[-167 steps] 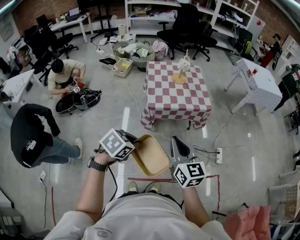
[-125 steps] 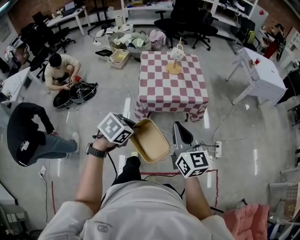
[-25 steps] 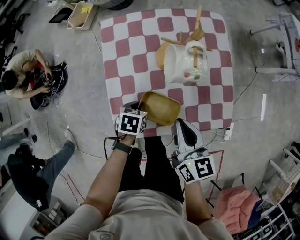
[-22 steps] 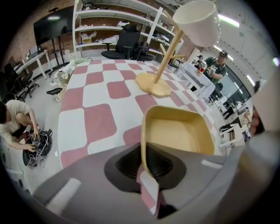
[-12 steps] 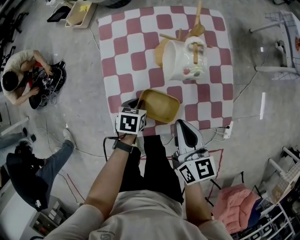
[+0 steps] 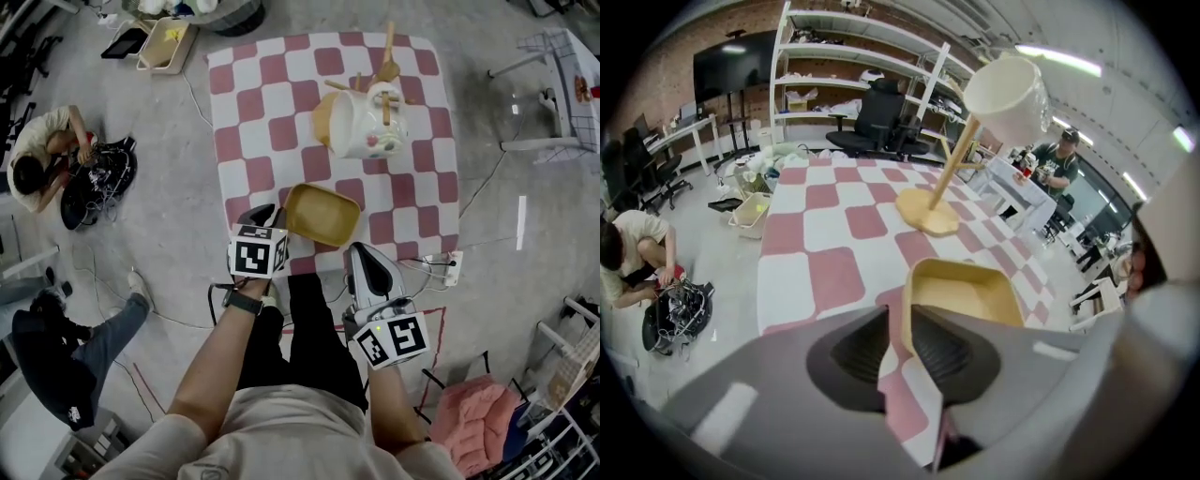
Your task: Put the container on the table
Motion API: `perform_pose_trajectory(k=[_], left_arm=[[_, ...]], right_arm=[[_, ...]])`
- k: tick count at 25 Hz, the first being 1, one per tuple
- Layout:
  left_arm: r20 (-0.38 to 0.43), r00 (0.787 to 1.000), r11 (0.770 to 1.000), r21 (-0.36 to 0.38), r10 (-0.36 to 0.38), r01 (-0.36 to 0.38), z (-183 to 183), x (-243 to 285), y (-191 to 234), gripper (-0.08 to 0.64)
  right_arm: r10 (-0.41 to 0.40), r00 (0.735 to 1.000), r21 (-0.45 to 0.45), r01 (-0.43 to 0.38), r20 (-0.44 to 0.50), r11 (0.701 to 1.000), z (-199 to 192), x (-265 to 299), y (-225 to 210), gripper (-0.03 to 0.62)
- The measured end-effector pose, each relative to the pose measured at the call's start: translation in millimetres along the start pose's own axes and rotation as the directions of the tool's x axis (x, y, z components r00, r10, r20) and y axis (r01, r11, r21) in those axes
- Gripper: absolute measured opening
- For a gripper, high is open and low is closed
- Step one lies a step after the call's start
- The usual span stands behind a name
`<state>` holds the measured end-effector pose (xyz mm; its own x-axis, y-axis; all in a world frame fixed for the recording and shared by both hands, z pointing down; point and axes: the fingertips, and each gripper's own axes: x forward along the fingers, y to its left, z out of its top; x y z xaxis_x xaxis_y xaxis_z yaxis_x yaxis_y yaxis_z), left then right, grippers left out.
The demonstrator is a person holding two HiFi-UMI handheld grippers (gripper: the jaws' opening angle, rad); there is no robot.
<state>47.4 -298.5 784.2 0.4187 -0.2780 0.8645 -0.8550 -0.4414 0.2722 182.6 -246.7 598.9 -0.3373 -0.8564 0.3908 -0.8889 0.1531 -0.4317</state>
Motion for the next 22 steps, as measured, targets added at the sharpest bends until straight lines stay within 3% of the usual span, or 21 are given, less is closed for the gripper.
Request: perform_pose_trajectory(k=[9, 22], left_arm=[[0.092, 0.996, 0.999, 0.04, -0.01, 0.006, 19.5, -60.4, 2.3, 0.035], [0.213, 0.971, 0.993, 0.081, -0.106, 0.091, 29.7, -153.7, -14.0, 0.006]], right_arm=[[-0.005, 0.999, 0.008, 0.005, 0.054, 1.0, 18.5, -12.0, 35.8, 0.009], [-0.002, 0.993, -0.02, 0.004, 0.115, 1.0, 41.1, -44.5, 101.1, 0.009]])
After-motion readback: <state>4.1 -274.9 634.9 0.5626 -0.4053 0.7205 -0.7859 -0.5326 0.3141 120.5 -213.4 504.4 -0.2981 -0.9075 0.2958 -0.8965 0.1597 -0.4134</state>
